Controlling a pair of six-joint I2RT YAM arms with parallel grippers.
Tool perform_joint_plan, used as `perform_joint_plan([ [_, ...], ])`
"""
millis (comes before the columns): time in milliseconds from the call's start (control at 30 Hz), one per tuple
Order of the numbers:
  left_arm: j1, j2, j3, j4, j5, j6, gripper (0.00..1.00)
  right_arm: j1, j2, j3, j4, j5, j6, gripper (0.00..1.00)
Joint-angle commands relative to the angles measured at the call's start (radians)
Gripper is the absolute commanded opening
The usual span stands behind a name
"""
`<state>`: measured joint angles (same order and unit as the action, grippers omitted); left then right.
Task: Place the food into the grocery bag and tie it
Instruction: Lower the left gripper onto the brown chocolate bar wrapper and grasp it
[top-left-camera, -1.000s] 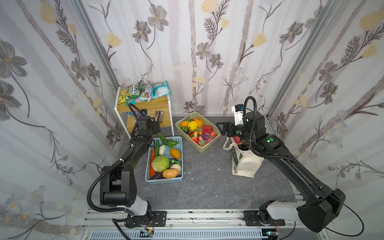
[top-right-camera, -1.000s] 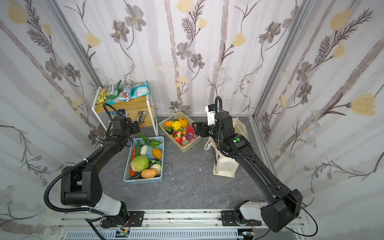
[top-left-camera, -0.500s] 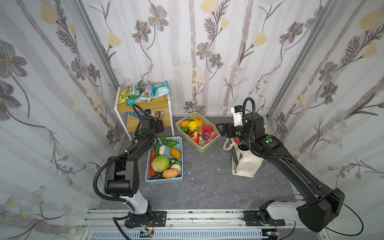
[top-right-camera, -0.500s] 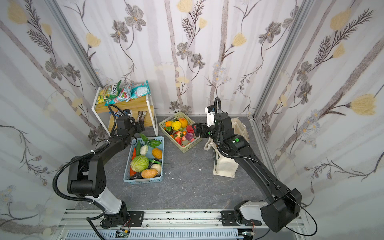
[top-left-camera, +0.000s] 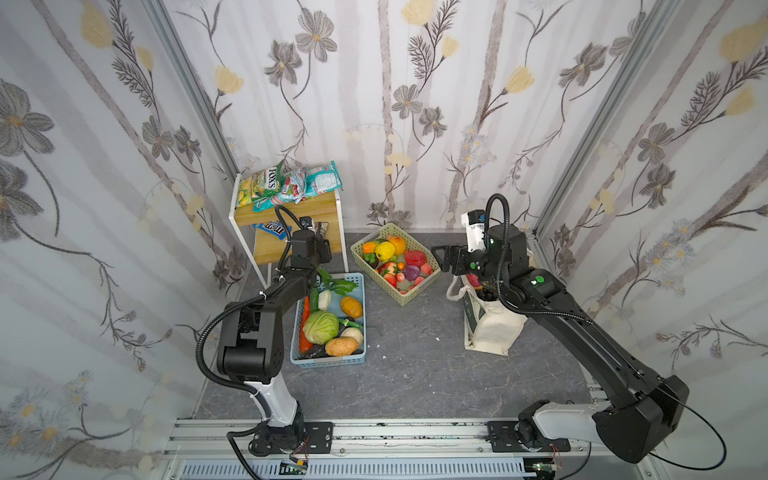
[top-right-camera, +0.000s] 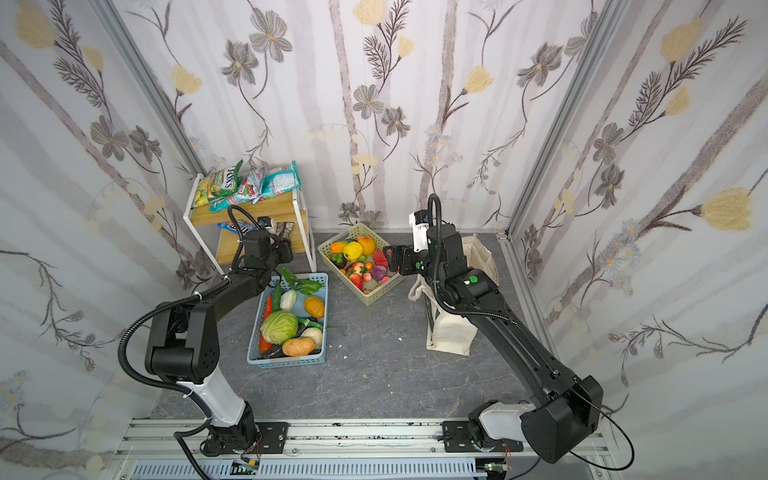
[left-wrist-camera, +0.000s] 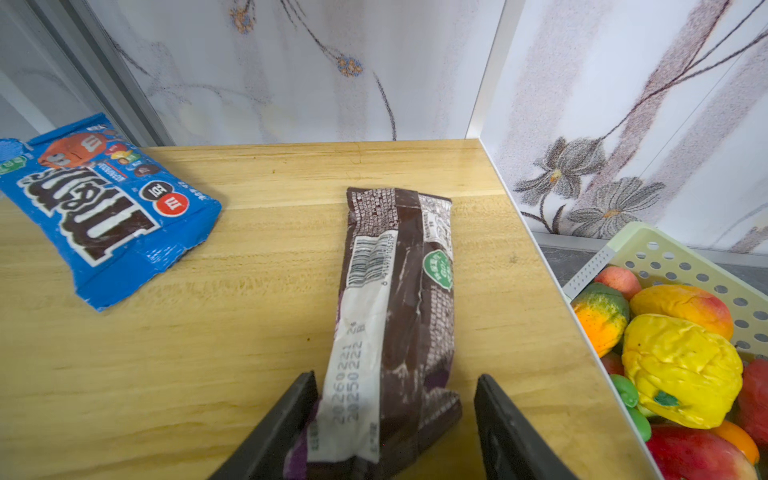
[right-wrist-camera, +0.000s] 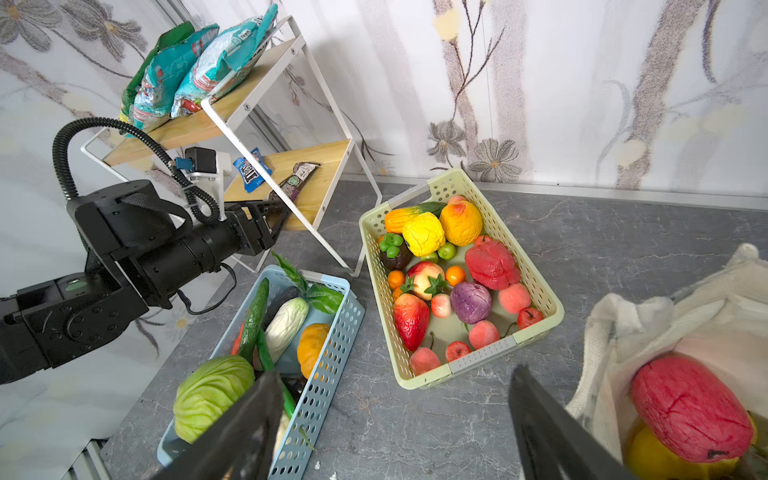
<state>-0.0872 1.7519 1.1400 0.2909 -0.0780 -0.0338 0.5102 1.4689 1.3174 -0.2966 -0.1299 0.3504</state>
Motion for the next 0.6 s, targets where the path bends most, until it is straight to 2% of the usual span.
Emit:
perform_joint_plan([
  [0, -0.003, -0.004, -0.014, -0.005, 0.002, 0.021, 0.55, 0.002, 0.011, 0.011, 0.028, 0.0, 0.0, 0.84],
  [300, -0.003, -0.061, -0.046, -0.01, 0.036, 0.037, 0.39, 0.006, 0.021, 0.018, 0.024, -0.004, -0.004, 0.84],
  [567, -0.002, -0.127, -0.075, -0.039, 0.04, 0.028, 0.36, 0.008, 0.011, 0.001, 0.034, -0.005, -0.004, 0.84],
])
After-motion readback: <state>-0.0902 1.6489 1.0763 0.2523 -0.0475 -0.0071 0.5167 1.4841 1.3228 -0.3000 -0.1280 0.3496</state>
